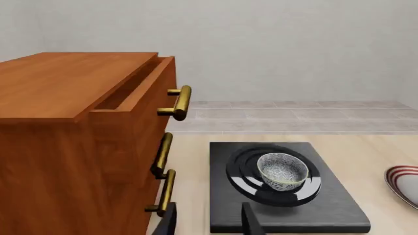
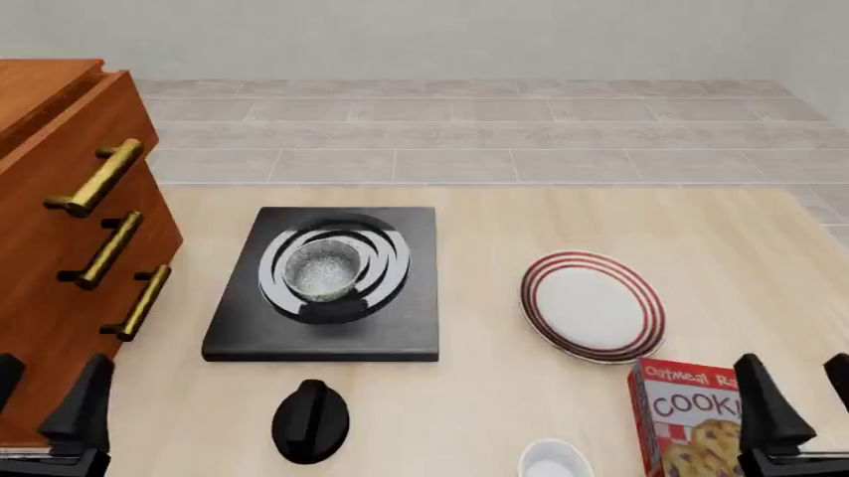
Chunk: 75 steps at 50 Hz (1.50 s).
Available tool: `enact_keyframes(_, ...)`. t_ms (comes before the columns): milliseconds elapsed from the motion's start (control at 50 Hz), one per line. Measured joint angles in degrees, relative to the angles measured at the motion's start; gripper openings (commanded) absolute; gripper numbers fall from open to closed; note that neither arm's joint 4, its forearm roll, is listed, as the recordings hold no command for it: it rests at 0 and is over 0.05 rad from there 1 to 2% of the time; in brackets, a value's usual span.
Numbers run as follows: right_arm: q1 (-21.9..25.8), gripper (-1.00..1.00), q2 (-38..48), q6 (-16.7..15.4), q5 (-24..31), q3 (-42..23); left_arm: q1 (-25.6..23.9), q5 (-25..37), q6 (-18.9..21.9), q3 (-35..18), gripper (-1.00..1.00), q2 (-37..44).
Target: Pick the akita bowl on the stove and place it on the plate.
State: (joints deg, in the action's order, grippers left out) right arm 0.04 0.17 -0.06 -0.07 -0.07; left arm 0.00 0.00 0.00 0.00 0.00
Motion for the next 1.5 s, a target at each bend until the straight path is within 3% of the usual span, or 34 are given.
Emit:
enact_keyframes(380, 0.91, 1.0, 2.72, -1.11, -1.03, -1.08, 0.0, 0.0, 0.0, 0.0, 1.0, 0.0)
enact_keyframes(980, 10.34, 1.0, 37.82, -5.47, -9.69, -21.57, 0.0, 0.0, 0.0, 0.0, 1.0, 0.0)
enact_keyframes(1500, 21.83, 1.0, 59.63, -5.7, -5.59, -38.83, 0.0, 0.0, 0.0, 0.0, 1.0, 0.0)
